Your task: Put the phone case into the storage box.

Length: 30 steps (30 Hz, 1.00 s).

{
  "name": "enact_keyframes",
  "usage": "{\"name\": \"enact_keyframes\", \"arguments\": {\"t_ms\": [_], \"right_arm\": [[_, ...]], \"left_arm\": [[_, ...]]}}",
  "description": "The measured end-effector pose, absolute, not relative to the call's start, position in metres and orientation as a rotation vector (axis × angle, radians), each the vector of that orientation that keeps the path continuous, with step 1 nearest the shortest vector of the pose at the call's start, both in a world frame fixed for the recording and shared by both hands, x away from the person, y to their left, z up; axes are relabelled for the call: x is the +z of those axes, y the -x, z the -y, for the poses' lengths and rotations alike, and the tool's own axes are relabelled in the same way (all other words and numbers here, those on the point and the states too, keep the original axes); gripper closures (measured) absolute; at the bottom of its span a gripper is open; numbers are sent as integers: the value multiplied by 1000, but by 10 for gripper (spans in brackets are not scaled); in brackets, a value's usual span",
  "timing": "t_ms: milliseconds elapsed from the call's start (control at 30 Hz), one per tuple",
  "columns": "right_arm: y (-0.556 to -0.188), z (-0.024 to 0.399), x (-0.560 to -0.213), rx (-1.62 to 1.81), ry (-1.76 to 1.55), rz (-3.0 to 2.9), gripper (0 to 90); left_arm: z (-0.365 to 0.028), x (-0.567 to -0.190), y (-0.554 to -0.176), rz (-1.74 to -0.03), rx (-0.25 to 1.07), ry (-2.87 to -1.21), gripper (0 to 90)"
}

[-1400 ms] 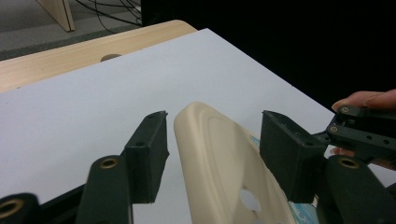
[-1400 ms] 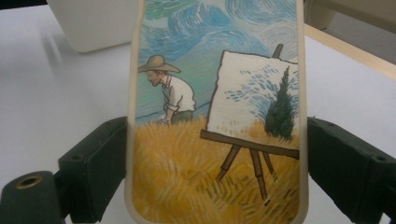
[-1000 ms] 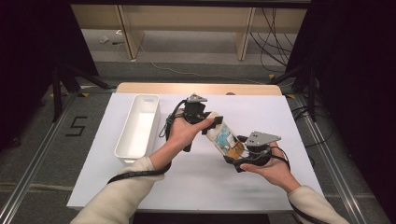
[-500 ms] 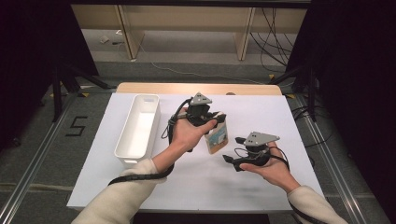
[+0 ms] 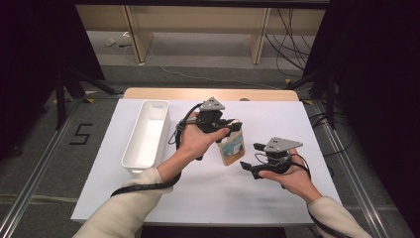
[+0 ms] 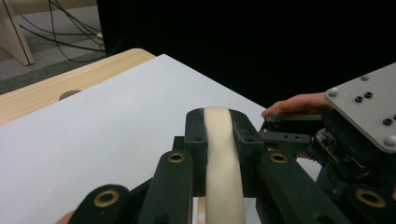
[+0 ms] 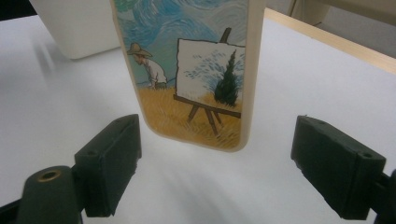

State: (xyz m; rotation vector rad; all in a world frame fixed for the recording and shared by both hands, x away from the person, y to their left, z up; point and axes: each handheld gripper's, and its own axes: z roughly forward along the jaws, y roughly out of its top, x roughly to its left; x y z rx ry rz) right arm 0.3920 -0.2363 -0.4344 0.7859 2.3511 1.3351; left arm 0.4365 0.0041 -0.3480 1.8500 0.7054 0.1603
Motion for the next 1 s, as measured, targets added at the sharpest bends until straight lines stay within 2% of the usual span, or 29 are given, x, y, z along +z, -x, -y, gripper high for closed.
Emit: {"name": "enact_keyframes", "arguments": {"t_ms": [700,1000], "right_arm": [[-393,235,-437,1334,-781,-2380,187],[-393,232,-438,1360,-729,-2403,231]], "left_arm": [[-11,-352,-431,-582,113,-1886,792],[-4,-354,-426,-475,63,-1906,792]]}}
